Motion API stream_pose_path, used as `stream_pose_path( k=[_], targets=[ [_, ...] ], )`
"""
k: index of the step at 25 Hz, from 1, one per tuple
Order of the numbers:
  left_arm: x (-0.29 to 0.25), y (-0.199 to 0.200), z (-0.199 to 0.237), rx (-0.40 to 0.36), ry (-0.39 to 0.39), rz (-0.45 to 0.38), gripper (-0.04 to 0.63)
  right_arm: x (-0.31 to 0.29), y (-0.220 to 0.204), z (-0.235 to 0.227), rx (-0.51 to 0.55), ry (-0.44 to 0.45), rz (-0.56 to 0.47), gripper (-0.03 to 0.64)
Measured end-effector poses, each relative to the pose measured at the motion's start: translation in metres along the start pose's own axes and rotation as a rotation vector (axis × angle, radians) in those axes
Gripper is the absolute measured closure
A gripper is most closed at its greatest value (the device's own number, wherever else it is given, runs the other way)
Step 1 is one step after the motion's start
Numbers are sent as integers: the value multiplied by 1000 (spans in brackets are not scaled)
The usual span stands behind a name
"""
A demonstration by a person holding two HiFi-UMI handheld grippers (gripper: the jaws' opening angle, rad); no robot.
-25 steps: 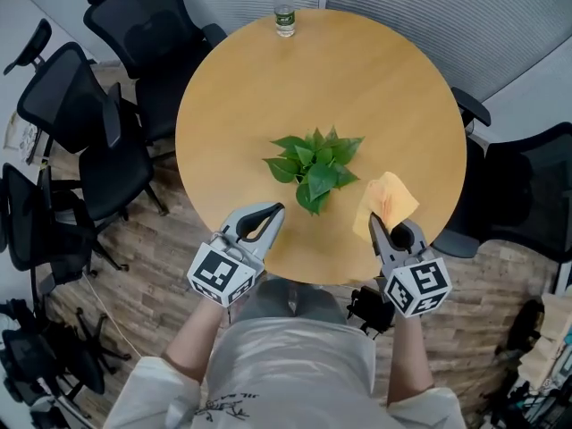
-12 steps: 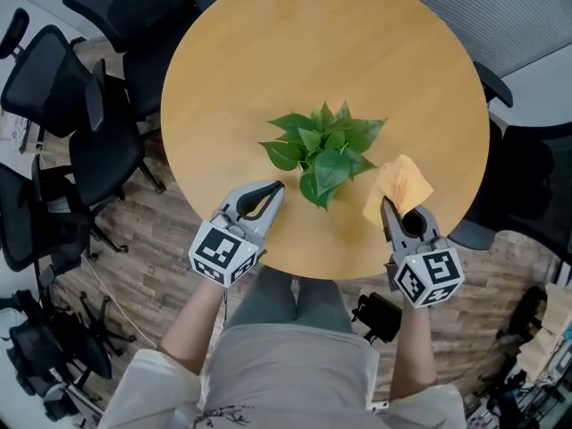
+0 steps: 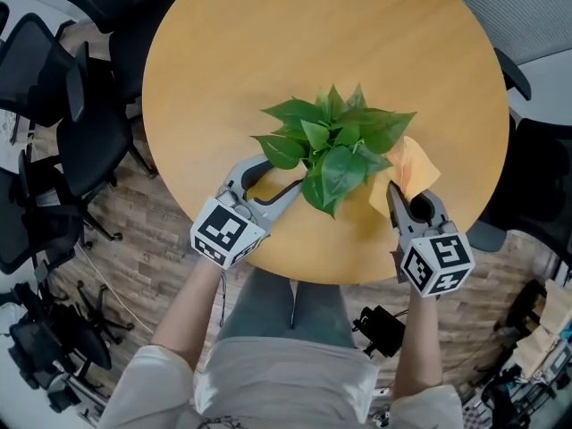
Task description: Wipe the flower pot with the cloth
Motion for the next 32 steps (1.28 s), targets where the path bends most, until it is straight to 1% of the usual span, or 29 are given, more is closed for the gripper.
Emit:
stream_pose_path(
  k=[3, 8, 12, 15, 20, 25, 32],
  targets=[
    [-10, -5, -2, -65, -44, 16, 347, -13, -2, -2, 20, 1, 39, 555],
    [-21, -5, -3, -103, -92, -5, 312, -35, -2, -8, 59, 22, 99, 555],
    [-29, -5, -5, -144, -115, 7, 290, -50, -1, -11, 86, 39, 123, 555],
    [-33, 0, -7, -148, -128, -12, 290, -60, 2, -9, 118, 53, 141, 555],
    [-36, 1, -8, -143, -165, -16, 295, -74, 7, -3, 190, 88, 163, 555],
    [-35, 2, -7, -148, -168, -17, 296, -80, 8, 2, 272, 118, 173, 555],
    [-35, 2, -7, -133, -167, -24, 296, -82, 7, 17, 375, 154, 186, 555]
  ],
)
Point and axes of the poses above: the fingertips, and each gripper's own axes: x backward along the fingers, z to its left, y out of its top, the point moved 2 cm from there along x, backward along the fingers, and after that the axes turned 1 degree about y, right-handed, at the moved point
